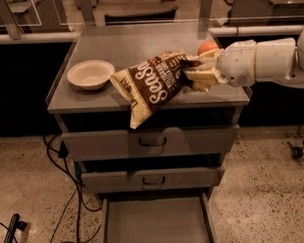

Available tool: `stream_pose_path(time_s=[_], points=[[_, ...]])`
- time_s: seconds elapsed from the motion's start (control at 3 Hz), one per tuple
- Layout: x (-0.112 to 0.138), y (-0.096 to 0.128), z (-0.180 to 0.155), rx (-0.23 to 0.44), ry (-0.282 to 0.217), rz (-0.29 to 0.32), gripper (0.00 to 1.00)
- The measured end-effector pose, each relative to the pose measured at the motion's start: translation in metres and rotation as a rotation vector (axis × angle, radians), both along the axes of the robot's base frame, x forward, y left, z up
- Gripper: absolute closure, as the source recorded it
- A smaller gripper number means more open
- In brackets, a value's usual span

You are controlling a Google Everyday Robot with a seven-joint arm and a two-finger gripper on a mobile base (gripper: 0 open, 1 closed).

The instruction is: Pick brown chip bag from bottom drawer and place on counter

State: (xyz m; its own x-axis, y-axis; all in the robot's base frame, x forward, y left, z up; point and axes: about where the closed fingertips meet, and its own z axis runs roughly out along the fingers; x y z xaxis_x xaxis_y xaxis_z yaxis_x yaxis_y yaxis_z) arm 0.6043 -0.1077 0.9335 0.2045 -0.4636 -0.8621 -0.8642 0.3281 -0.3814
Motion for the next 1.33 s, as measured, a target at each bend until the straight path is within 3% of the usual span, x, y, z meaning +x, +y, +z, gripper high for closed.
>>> stream_pose_path(time_s=[0.33,0.67,1.0,1.33], points=[[0.000,0.000,0.000,0.000,0.000,0.000,1.00],[0.012,-0.001,-0.001,-0.004,0.010,-0.043,1.00],[0.034,-0.003,-0.002,-0.012,0.029,-0.081,1.00],[0.081,-0.003,0.008,-0.016,0.049,-0.136,1.00]])
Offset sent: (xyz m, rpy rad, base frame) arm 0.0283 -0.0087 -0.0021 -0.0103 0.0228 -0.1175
